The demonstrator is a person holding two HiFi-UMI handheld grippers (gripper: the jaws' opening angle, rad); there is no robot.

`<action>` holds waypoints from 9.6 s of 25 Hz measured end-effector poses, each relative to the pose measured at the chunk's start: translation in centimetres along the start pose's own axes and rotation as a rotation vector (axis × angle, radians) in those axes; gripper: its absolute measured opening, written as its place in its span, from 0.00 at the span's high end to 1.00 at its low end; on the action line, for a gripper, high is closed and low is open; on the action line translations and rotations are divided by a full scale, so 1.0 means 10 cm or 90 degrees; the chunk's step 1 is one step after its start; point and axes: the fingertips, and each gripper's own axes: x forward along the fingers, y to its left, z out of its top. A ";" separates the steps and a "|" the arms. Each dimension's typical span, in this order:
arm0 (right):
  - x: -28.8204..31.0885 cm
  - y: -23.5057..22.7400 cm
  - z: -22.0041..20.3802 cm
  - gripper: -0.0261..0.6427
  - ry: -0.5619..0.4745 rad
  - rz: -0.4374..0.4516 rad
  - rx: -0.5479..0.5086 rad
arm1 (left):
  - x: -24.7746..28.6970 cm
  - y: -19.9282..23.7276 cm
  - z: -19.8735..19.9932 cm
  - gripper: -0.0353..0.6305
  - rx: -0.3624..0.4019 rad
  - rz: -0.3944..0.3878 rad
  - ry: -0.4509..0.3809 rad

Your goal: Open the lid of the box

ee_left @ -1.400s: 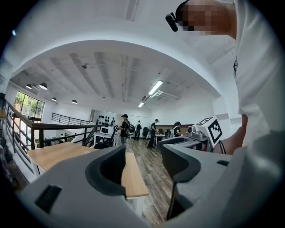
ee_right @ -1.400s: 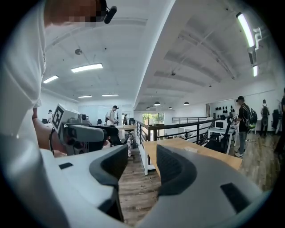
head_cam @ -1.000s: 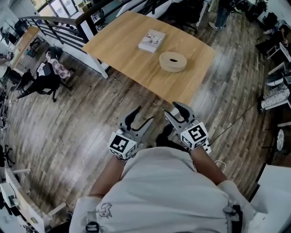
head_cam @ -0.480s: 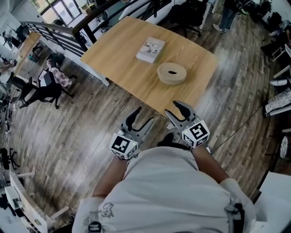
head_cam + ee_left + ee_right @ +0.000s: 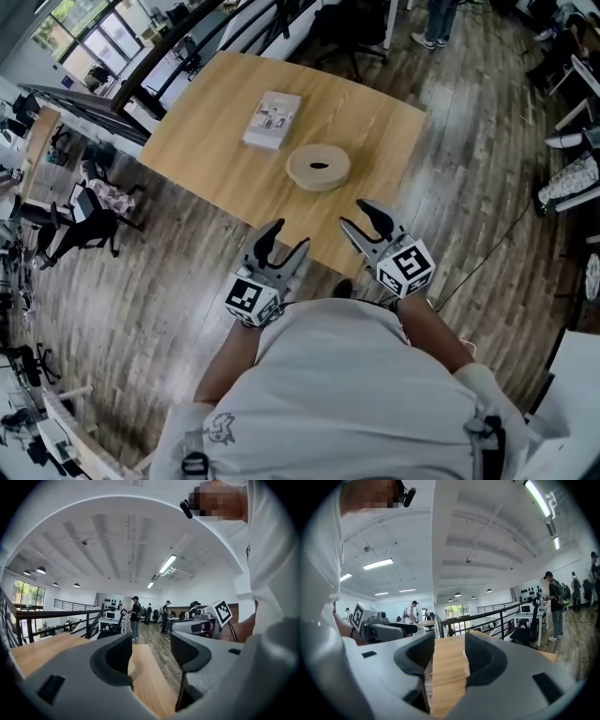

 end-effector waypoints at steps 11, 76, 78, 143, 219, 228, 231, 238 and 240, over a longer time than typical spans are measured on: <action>-0.17 -0.46 0.04 0.65 -0.028 -0.056 0.038 | 0.48 -0.10 -0.04 0.57 -0.001 -0.053 0.022; 2.24 -1.61 -2.58 0.63 0.582 0.002 -0.401 | 1.77 2.25 -3.15 0.52 0.149 -0.413 0.381; 2.26 -1.62 -2.59 0.63 0.591 0.006 -0.431 | 1.80 2.22 -3.18 0.51 0.150 -0.419 0.378; 1.92 -1.44 -1.43 0.92 0.425 -0.199 -0.433 | 1.74 2.25 -3.04 0.56 0.056 -0.282 0.387; -0.03 1.32 -0.23 0.92 0.034 -0.214 -0.104 | -1.35 0.76 -0.09 0.94 0.038 -0.059 0.001; -0.45 1.30 -0.17 0.92 0.021 -0.165 -0.115 | -1.29 0.20 0.03 0.94 0.038 -0.029 -0.017; -0.69 1.30 -0.19 0.92 0.022 -0.138 -0.124 | -1.26 -0.06 0.05 0.94 0.033 -0.009 -0.028; -1.29 1.26 -0.34 0.92 0.036 -0.097 -0.120 | -1.26 -0.74 -0.03 0.94 0.023 0.020 -0.030; -1.45 1.26 -0.37 0.92 0.036 -0.090 -0.119 | -1.27 -0.88 -0.06 0.94 0.020 0.032 -0.026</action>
